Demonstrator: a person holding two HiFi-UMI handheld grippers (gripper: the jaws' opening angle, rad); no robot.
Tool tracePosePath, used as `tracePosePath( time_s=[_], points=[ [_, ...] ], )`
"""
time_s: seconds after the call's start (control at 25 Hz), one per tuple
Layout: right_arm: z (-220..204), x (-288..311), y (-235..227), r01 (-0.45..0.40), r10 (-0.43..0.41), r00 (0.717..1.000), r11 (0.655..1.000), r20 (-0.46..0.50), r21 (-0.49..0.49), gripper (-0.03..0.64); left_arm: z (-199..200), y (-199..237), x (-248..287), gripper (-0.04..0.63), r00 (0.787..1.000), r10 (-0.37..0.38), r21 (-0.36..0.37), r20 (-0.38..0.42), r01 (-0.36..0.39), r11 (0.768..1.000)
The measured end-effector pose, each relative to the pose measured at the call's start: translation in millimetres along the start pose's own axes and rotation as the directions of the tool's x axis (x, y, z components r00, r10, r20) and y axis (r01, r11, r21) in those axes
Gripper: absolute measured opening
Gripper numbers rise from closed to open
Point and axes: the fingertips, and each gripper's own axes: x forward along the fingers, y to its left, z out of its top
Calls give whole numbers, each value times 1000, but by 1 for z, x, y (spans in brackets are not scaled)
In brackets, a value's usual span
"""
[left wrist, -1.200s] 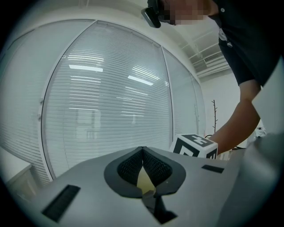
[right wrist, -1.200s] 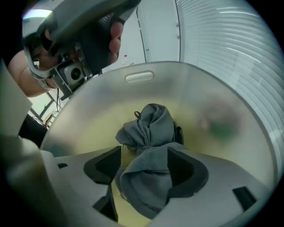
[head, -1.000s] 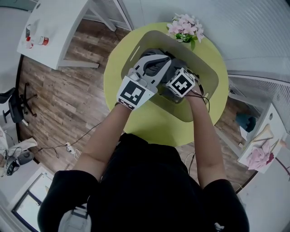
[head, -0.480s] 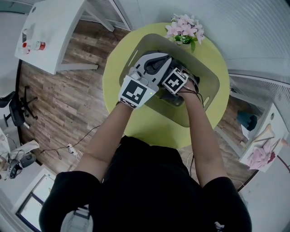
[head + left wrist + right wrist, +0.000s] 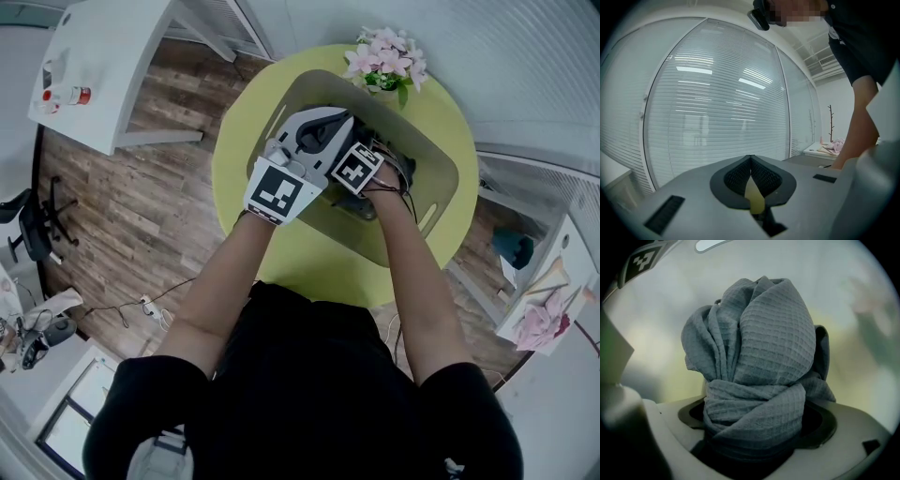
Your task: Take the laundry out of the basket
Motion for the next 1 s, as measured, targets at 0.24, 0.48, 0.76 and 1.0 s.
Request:
tracePosePath(
  time_s=[0.24, 0.48, 0.76, 1.0],
  points=[
    [1, 0, -1, -4, 4, 1000, 1000, 25, -9, 499, -4, 2, 1, 11, 1000, 8, -5, -9, -8, 1000],
    [2, -7, 0, -14, 14, 999, 1000, 40, -2, 436, -6, 4, -1, 11, 1000, 19, -6, -11, -19, 1000],
    [7, -36, 3, 1, 0, 998, 1000, 64, -6, 391, 0, 5, -5, 11, 1000, 25, -13, 2, -25, 1000],
    [8, -70, 9, 23, -22, 996, 1000, 90, -3, 391, 27, 0, -11, 11, 999, 20, -16, 42, -19, 1000]
  ],
)
